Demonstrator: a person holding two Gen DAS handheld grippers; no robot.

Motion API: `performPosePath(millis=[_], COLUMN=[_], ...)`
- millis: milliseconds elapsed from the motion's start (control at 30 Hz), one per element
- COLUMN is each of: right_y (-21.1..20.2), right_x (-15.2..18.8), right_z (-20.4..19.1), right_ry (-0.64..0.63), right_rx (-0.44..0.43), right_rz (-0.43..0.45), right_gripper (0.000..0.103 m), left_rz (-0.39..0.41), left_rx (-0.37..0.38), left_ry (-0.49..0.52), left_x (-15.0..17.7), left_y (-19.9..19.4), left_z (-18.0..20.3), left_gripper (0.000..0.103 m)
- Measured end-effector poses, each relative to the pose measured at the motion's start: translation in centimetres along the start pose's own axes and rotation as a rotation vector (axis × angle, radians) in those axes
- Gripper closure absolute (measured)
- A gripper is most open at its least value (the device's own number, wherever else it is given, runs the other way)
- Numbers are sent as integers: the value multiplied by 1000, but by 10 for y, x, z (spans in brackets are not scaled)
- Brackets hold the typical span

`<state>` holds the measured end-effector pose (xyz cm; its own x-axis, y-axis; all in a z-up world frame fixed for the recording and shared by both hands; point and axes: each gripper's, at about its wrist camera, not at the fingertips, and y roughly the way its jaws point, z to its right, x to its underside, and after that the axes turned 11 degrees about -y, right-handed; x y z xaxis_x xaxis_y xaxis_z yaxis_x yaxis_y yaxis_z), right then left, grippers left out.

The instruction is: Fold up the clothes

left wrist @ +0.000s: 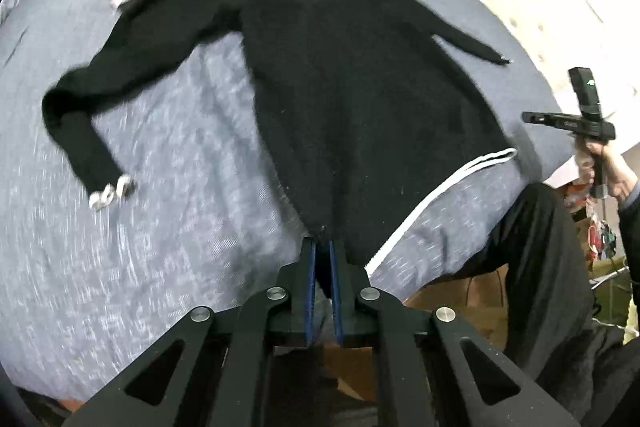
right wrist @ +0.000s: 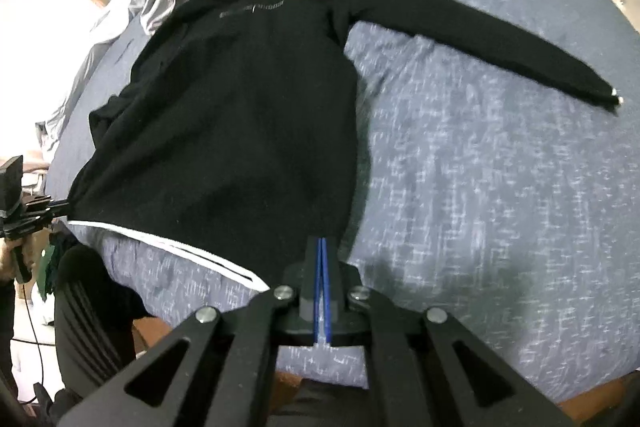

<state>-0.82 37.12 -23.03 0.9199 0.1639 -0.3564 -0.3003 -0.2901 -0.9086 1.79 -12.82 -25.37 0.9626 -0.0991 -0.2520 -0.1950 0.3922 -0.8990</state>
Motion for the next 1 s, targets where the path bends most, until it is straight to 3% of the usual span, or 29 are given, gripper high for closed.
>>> performPosePath(millis=[200,267,333,367,433,667,700,733,767,833,1000], right_y=[19,23,28,31,37,63,64,63,62,55,28], right_x=[0,0,0,1,1,5,6,7,7,8,7], right_z=[0,-1,-3,-4,-6,-12,-12,-12,-13,-14,-20], right_ry=[40,43,43,42,47,84,88,87,84,70,13], right_rx=[-57,-64,-83,-95,-105,-113,-110,-105,-98,-86,-46], right_rz=[-58,-68,-84,-92,-101,-128,-126,-119,-108,-84,-36], right_gripper=[99,86,59,58,58,58,66,82,86,97,98], left_rz=[-42,-30,-10,-3,-3,-46,-50,-53,-54,-55,-26], left_rx=[8,-9,-8,1,0,-32,-35,-37,-33,-20,-19], left_ry=[-56,-57,-53,-55,-71,-93,-92,-90,-91,-84,-29], left_x=[-5,-10,-15,-18,-23,-32,-33,-34,-35,-36,-36], left_y=[24,25,22,20,24,59,62,66,67,67,51], left_z=[-10,-9,-8,-7,-9,-10,-10,-10,-10,-7,6], left_gripper=[93,82,76,73,56,54,54,55,58,96,96])
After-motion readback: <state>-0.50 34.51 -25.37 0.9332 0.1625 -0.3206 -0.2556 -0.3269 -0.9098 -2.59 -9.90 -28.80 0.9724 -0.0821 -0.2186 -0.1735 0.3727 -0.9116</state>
